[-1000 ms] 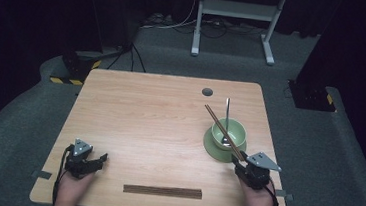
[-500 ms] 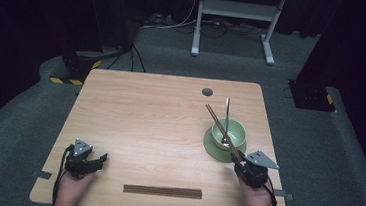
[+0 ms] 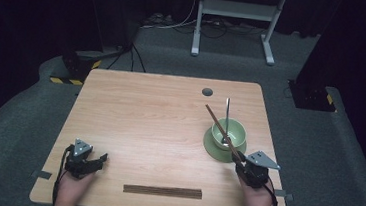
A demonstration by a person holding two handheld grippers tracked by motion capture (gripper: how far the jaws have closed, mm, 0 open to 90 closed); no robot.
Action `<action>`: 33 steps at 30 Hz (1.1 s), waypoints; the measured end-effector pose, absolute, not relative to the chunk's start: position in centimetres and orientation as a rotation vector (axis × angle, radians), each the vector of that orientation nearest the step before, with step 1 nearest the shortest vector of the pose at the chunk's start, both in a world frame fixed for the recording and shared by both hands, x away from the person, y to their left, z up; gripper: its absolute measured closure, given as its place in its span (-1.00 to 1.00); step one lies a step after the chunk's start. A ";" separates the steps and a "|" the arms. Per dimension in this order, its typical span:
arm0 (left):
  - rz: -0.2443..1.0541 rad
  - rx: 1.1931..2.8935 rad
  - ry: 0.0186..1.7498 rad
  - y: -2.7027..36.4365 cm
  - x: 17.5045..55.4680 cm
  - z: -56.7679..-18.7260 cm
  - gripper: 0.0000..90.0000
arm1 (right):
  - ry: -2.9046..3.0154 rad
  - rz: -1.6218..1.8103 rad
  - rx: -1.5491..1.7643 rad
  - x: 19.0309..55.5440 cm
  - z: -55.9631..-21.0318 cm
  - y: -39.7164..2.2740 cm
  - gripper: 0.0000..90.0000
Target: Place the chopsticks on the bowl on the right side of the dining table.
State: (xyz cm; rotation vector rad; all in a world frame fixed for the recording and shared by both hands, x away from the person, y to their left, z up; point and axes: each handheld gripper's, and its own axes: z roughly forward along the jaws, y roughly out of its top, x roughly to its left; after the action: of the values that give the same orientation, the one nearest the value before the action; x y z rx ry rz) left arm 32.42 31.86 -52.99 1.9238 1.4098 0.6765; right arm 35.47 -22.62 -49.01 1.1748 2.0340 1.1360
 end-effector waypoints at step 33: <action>0.677 1.925 1.405 31.8 32.4 -53.0 -0.28 | 2.061 1.166 1.160 34.8 -48.9 -22.4 0.64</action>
State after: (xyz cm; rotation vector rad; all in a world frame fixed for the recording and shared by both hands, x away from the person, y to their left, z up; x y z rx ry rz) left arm 32.35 31.81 -52.99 1.9254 1.4051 0.6767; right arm 34.76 -22.42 -48.91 1.1605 2.0609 1.1659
